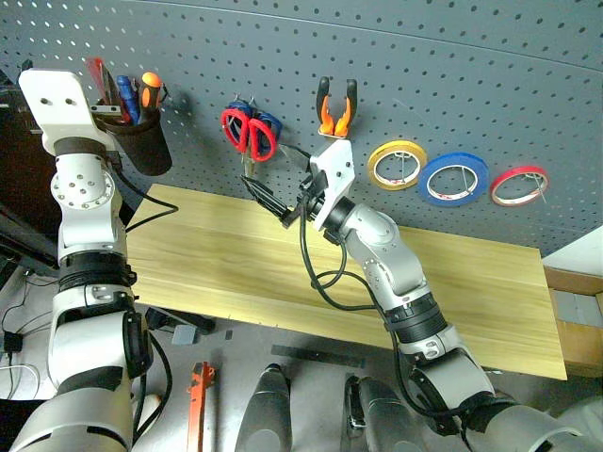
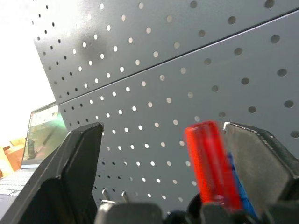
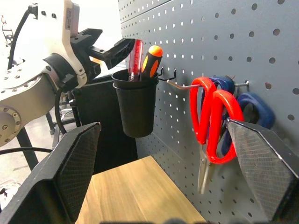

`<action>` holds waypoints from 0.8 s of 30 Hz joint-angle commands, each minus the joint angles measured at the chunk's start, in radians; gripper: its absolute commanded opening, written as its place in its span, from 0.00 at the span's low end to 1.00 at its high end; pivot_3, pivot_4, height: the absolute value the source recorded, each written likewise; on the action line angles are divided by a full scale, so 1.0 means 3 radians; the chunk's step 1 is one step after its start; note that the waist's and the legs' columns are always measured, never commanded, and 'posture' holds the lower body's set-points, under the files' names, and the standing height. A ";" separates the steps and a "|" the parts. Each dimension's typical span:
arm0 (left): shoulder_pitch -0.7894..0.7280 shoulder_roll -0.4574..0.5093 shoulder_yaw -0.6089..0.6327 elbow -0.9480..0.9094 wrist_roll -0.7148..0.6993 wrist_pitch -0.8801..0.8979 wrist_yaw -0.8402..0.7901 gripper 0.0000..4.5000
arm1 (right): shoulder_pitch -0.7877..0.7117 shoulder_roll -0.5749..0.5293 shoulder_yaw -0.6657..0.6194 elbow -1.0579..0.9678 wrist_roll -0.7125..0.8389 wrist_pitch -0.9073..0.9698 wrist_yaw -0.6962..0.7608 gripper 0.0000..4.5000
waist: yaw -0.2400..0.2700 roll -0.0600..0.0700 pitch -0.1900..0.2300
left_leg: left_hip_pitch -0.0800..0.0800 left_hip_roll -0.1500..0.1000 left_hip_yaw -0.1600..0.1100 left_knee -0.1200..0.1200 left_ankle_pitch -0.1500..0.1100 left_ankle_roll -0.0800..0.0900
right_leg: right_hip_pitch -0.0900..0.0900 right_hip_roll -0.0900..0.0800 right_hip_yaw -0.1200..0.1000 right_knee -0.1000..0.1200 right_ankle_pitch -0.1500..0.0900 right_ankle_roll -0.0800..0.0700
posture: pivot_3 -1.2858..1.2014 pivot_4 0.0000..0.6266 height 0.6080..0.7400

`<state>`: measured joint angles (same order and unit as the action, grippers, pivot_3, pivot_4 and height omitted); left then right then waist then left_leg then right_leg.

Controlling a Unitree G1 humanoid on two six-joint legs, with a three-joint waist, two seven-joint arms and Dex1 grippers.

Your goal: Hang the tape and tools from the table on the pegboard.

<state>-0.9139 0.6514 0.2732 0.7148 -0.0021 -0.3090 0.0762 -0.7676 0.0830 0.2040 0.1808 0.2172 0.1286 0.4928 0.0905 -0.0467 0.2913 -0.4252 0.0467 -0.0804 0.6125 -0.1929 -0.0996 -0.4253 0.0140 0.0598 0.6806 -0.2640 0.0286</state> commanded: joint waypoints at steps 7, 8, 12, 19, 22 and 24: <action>0.0288 -0.0127 0.0130 -0.0928 -0.0239 0.0515 -0.0066 0.99 | -0.0028 -0.0017 -0.0054 -0.0155 0.0013 -0.0073 0.0062 1.00 | 0.0039 -0.0001 -0.0001 | 0.0000 0.0001 0.0000 0.0000 0.0002 -0.0003 | 0.0000 0.0000 0.0000 0.0000 0.0000 0.0000 | 0.63 0.33 1.00; 0.0438 -0.0186 0.0138 -0.1256 -0.0318 0.0714 -0.0090 0.99 | 0.0017 -0.0054 -0.0047 -0.0254 0.0017 -0.0027 0.0071 1.00 | 0.0046 -0.0001 -0.0001 | 0.0000 0.0000 0.0000 0.0000 0.0002 -0.0004 | 0.0000 0.0000 0.0001 0.0001 0.0000 0.0000 | 0.63 0.33 1.00; 0.1021 -0.0463 0.0173 -0.2538 -0.0606 0.1582 -0.0034 0.99 | 0.0248 -0.0228 -0.0035 -0.0704 0.0051 0.0228 0.0067 1.00 | 0.0063 -0.0007 -0.0006 | -0.0002 0.0000 0.0000 0.0000 0.0003 -0.0005 | 0.0001 -0.0004 0.0001 0.0000 0.0000 0.0000 | 0.64 0.33 1.00; 0.2171 -0.1076 -0.0016 -0.4583 -0.0854 0.2957 0.0274 0.99 | 0.1050 -0.0685 -0.0132 -0.1741 0.0102 0.0865 -0.0085 1.00 | 0.0120 -0.0011 -0.0033 | -0.0001 0.0000 -0.0001 0.0005 0.0002 -0.0004 | 0.0004 -0.0006 0.0004 0.0002 0.0000 0.0000 | 0.64 0.31 1.00; 0.2592 -0.1224 -0.0230 -0.4760 -0.0929 0.3265 0.0169 0.99 | 0.1440 -0.0869 -0.0170 -0.1944 0.0047 0.0935 -0.0149 1.00 | 0.0146 -0.0007 -0.0088 | 0.0012 -0.0001 0.0000 0.0005 -0.0003 0.0004 | 0.0015 -0.0004 0.0007 0.0002 0.0000 0.0000 | 0.64 0.29 1.00; 0.2805 -0.1322 -0.0373 -0.4575 -0.0969 0.3395 0.0073 0.99 | 0.1677 -0.0961 -0.0210 -0.1940 -0.0015 0.0943 -0.0230 1.00 | 0.0148 -0.0002 -0.0125 | 0.0031 -0.0002 0.0002 0.0003 -0.0003 0.0005 | 0.0030 -0.0003 0.0010 0.0002 0.0000 0.0000 | 0.63 0.25 1.00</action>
<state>-0.0923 0.2710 0.1915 -0.6583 -0.2759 0.6808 0.1179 -0.2854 -0.1983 0.1667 -0.3538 0.2183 0.4086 0.4428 0.1349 -0.0473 0.2539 -0.4148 0.0463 -0.0798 0.6135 -0.1937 -0.0981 -0.4152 0.0135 0.0627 0.6805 -0.2641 0.0286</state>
